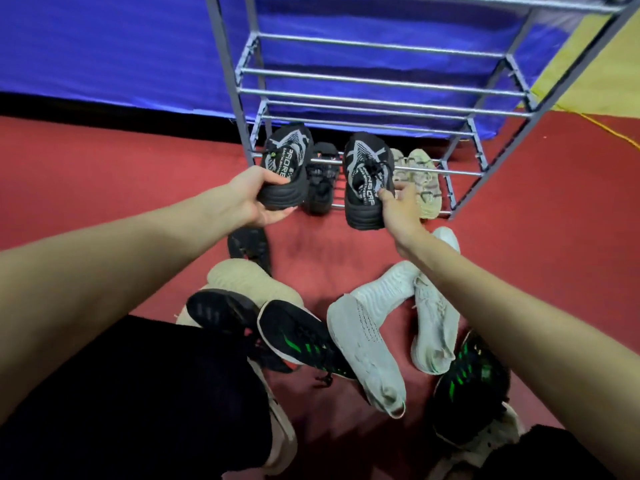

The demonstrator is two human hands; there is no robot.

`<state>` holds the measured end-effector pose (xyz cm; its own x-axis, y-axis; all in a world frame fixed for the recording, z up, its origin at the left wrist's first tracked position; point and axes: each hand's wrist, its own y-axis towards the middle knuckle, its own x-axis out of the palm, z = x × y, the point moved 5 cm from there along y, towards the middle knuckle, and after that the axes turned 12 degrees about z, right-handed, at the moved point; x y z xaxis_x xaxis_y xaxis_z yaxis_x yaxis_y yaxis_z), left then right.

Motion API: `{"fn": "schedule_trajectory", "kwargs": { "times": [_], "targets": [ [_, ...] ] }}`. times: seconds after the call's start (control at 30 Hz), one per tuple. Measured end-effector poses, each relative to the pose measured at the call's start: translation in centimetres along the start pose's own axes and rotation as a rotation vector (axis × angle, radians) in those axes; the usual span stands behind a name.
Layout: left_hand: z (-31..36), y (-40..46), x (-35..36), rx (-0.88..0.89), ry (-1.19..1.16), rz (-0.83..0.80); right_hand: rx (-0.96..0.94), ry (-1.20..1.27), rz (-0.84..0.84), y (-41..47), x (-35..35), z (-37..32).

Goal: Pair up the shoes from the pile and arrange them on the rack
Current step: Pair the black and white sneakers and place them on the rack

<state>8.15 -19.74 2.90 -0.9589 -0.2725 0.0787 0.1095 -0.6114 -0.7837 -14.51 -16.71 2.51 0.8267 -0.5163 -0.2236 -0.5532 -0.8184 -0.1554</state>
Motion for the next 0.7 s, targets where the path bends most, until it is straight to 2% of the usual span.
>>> {"fn": "schedule_trajectory", "kwargs": {
  "times": [0.23,0.47,0.7],
  "targets": [
    [4.7,6.9,1.0,0.115,0.013,-0.002,-0.125,-0.069,-0.051,6.6,8.1,-1.8],
    [7.4,12.1,2.3,0.170,-0.091,0.013,-0.027,-0.092,-0.036,11.9,14.5,-1.3],
    [8.9,16.0,2.5,0.168,-0.180,0.027,-0.042,-0.100,-0.031,15.3,18.0,-1.0]
  ]
}}
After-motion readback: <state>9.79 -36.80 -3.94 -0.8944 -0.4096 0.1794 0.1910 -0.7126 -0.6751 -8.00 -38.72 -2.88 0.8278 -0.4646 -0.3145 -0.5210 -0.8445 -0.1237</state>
